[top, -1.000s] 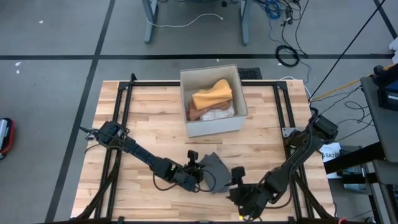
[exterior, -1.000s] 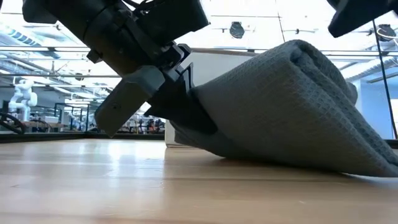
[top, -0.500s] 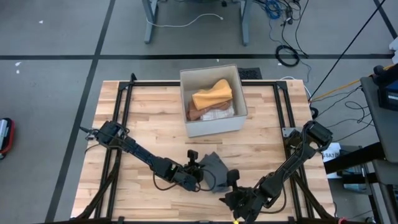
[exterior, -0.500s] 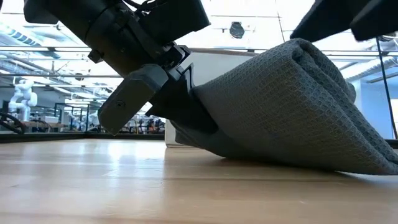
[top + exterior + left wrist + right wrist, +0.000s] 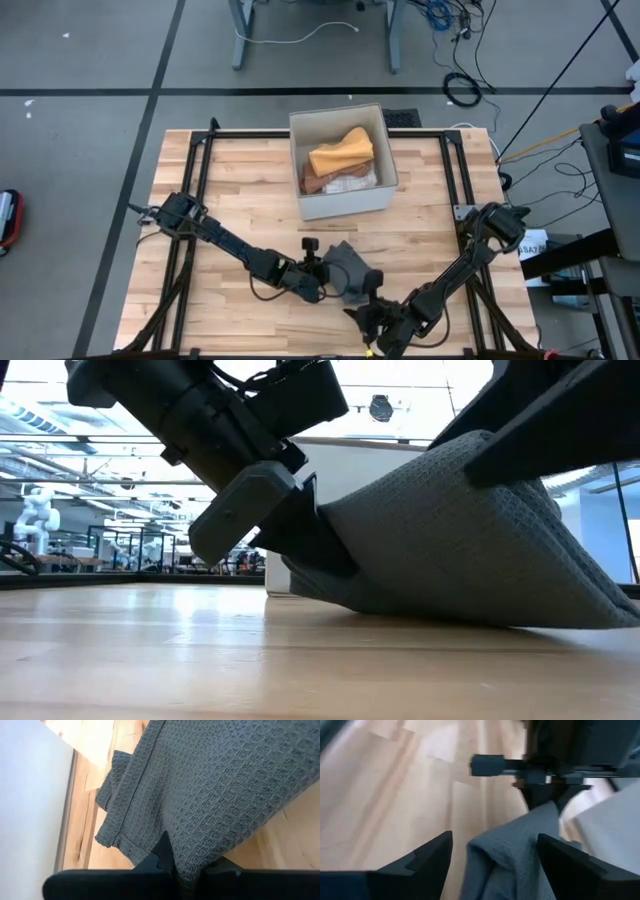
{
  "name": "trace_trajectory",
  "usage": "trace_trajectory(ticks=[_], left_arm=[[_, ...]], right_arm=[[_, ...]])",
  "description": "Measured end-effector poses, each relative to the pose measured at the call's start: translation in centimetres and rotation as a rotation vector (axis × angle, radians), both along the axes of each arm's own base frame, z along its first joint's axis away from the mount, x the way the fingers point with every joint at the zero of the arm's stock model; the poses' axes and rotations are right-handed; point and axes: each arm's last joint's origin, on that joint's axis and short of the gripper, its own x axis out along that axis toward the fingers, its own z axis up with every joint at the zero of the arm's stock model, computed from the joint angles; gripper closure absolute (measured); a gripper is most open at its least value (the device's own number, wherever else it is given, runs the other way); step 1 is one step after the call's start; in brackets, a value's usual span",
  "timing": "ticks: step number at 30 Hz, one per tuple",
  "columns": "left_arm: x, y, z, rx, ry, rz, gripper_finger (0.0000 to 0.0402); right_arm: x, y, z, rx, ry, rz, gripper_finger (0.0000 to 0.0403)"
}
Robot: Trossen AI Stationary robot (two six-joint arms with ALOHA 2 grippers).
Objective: Fold towel
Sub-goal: Put the folded gray towel into the laundry bin
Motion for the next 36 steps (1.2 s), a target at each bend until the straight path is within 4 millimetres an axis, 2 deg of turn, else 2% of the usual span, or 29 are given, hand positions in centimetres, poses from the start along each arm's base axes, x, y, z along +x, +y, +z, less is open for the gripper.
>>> trace_trajectory(ticks=[6, 10, 13, 17, 18, 21, 25, 30, 36], left_arm=[[0.0, 0.0, 0.0, -0.009, -0.002, 0.005, 0.0388], [-0.1, -0.2, 0.0, -0.013, 0.001, -0.002, 0.0388], [-0.2, -0.3, 0.0, -0.012, 0.001, -0.008, 0.0388], [-0.1, -0.6, 0.1, 0.021, 0.007, -0.041, 0.0388], [0.0, -0.7, 0.3, 0.039, 0.006, -0.048, 0.0388], [0.4, -1.5, 1.3, 0.105, -0.02, -0.071, 0.0388], [0.9, -2.2, 2.9, 0.24, -0.016, -0.084, 0.0388], [1.8, -2.4, 5.7, 0.424, 0.011, -0.06, 0.0388], [3.2, -2.3, 10.1, 0.595, 0.032, -0.023, 0.0388]], right_arm=[[-0.1, -0.3, -1.1, -0.071, -0.018, -0.075, 0.0151], [-0.5, -1.1, -1.3, -0.076, -0.003, -0.147, 0.0191], [-0.8, -1.3, -1.4, -0.077, 0.025, -0.157, 0.025], [-0.9, -1.7, -1.6, -0.096, 0.092, -0.134, 0.0367], [-0.9, -1.8, -1.7, -0.107, 0.109, -0.127, 0.0382], [-1.0, -2.4, -1.5, -0.132, 0.147, -0.137, 0.0383], [-1.6, -3.4, -0.3, -0.175, 0.185, -0.154, 0.0389], [-3.0, -4.8, 2.8, -0.25, 0.181, -0.172, 0.0393], [-4.5, -6.7, 7.2, -0.351, 0.146, -0.149, 0.0394]])
